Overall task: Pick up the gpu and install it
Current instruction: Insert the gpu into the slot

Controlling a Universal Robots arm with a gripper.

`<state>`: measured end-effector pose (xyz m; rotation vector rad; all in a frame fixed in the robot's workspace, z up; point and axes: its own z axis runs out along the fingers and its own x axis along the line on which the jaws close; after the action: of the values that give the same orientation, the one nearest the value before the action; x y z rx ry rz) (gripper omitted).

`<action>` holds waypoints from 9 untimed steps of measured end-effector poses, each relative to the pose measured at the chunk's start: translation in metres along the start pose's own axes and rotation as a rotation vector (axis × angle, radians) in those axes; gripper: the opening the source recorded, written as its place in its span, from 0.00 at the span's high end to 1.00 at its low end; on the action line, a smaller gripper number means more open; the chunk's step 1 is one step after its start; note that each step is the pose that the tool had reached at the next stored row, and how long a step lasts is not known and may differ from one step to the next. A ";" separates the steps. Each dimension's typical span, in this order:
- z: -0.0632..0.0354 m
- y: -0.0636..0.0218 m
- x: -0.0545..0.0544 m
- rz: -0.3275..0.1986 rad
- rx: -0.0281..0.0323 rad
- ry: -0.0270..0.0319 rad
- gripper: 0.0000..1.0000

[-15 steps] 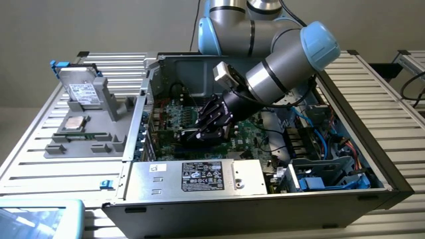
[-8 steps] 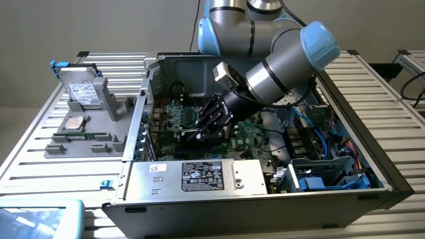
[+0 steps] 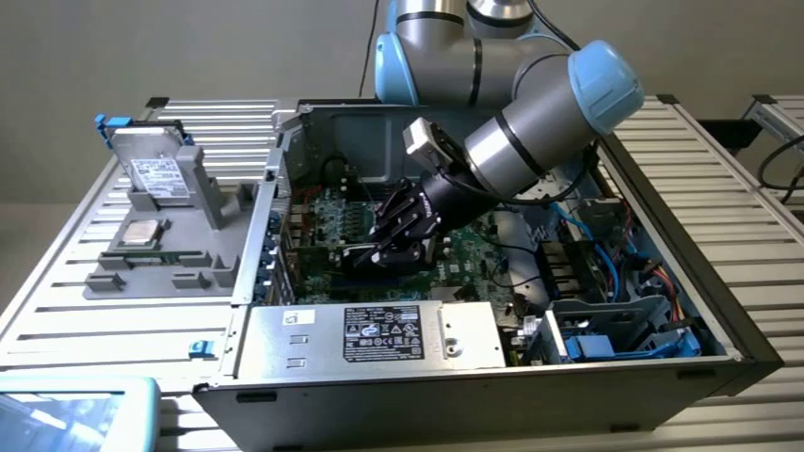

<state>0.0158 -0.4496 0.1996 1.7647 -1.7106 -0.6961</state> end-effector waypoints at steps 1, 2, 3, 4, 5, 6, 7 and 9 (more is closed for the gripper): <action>0.0000 0.0000 0.000 0.000 0.0000 0.0001 0.72; -0.0001 0.0001 0.000 0.000 -0.0001 0.0001 0.72; -0.0004 0.0004 0.000 0.000 0.0000 0.0004 0.72; -0.0011 0.0011 0.000 0.000 -0.0002 0.0006 0.72; -0.0019 0.0020 0.001 0.001 -0.0006 0.0004 0.72; -0.0019 0.0020 0.000 0.001 -0.0004 0.0003 0.72; -0.0019 0.0020 0.000 0.000 -0.0002 0.0003 0.72; -0.0019 0.0019 0.000 0.000 -0.0001 -0.0001 0.72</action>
<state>0.0159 -0.4500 0.2023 1.7644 -1.7108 -0.6962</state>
